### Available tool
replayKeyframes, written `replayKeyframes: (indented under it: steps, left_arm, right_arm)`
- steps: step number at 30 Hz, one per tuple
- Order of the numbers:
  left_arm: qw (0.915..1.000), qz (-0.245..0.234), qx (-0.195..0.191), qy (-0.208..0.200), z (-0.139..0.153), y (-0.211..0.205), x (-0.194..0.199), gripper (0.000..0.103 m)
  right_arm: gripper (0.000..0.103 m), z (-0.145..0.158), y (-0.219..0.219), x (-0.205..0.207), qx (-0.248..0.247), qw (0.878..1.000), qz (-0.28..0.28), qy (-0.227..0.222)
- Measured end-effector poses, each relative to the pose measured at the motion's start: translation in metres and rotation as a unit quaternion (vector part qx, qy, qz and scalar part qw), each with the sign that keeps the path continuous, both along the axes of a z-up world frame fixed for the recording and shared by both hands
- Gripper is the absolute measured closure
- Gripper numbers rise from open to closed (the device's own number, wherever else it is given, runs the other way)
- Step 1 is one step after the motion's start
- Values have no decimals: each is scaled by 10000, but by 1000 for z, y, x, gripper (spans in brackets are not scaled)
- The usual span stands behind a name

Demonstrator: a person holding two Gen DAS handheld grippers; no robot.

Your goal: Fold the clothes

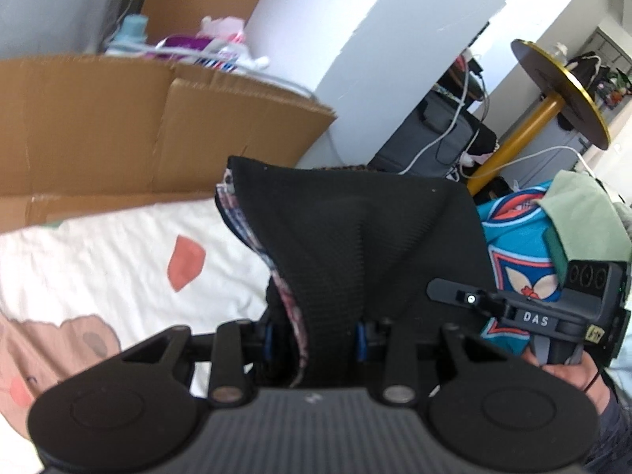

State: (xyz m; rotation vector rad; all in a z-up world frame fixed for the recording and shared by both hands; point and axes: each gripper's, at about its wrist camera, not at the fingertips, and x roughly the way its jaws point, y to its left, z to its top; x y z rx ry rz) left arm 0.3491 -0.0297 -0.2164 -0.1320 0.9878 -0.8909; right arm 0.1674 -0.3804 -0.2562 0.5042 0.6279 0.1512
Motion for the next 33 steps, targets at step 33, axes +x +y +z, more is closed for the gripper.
replayKeyframes:
  steps: [33]
  left_arm:
    - [9925,-926,-709,-362,24,-136,-72,65]
  right_arm:
    - [89,68,-83,-78,-1310,9801,-1403,-515]
